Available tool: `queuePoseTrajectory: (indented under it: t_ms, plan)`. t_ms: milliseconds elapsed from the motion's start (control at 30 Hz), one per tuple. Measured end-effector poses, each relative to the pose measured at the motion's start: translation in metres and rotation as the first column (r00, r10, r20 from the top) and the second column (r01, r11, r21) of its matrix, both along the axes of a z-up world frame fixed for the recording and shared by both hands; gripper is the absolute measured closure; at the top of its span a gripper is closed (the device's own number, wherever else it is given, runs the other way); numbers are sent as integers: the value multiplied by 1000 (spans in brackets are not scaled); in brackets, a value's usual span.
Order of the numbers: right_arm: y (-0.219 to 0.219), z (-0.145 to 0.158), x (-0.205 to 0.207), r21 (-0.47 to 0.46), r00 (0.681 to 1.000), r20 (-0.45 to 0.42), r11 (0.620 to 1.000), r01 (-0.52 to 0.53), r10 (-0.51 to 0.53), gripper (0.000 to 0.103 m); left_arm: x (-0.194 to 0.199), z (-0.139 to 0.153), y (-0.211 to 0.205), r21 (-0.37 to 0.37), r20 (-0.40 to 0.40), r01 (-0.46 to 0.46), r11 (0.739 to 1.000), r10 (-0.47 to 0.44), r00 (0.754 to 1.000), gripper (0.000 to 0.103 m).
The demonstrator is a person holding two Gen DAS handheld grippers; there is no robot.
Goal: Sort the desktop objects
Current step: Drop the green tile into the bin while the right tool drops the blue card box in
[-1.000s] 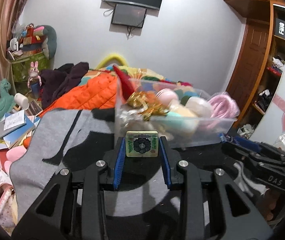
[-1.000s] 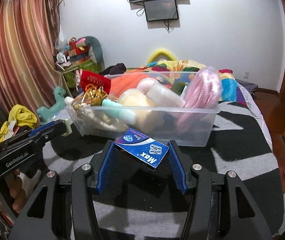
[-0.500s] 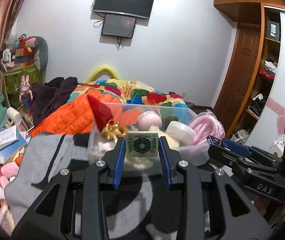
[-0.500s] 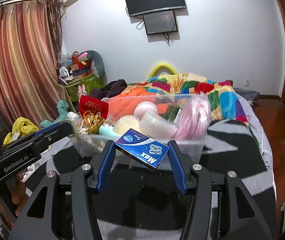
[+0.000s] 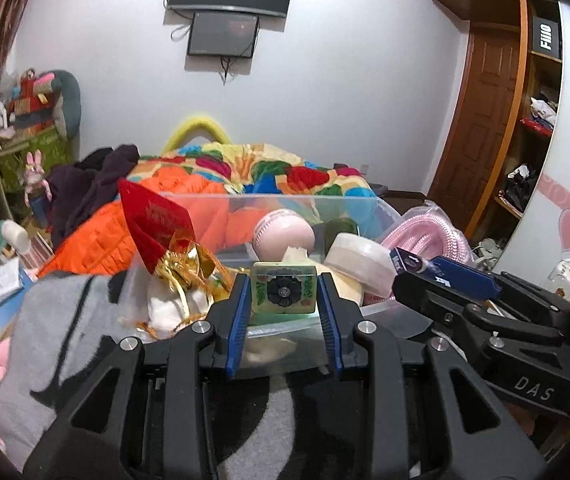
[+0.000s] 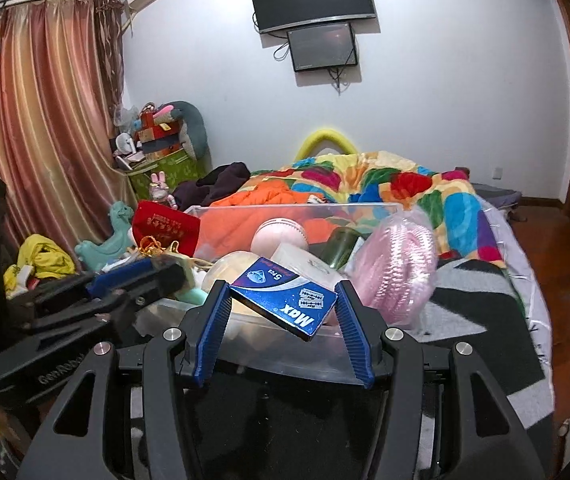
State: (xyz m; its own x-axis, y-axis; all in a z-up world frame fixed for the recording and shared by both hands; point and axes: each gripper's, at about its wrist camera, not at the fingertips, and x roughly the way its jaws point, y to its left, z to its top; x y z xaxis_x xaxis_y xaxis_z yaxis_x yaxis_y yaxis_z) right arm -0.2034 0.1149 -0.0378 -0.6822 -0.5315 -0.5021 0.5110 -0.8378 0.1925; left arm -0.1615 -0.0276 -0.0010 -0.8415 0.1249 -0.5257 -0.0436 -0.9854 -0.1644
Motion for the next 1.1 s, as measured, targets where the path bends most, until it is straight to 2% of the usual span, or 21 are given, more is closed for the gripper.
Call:
queuePoseTrajectory:
  t_ms: [233, 467, 700, 1100]
  plan:
    - [-5, -5, 0, 10, 1000, -15, 1000, 5, -5, 53, 5, -4, -11, 79, -2, 9, 997, -9, 1000, 70]
    - [-6, -4, 1, 15, 1000, -18, 1000, 2, -1, 47, 10, -4, -9, 77, -13, 15, 997, -14, 1000, 70]
    - [-3, 3, 13, 18, 999, -34, 1000, -7, 7, 47, 18, 3, -5, 60, -37, 22, 998, -20, 999, 69]
    - [11, 23, 40, -20, 998, -64, 1000, 16, -17, 46, 46, 21, -1, 29, -81, -6, 1000, 9, 997, 49]
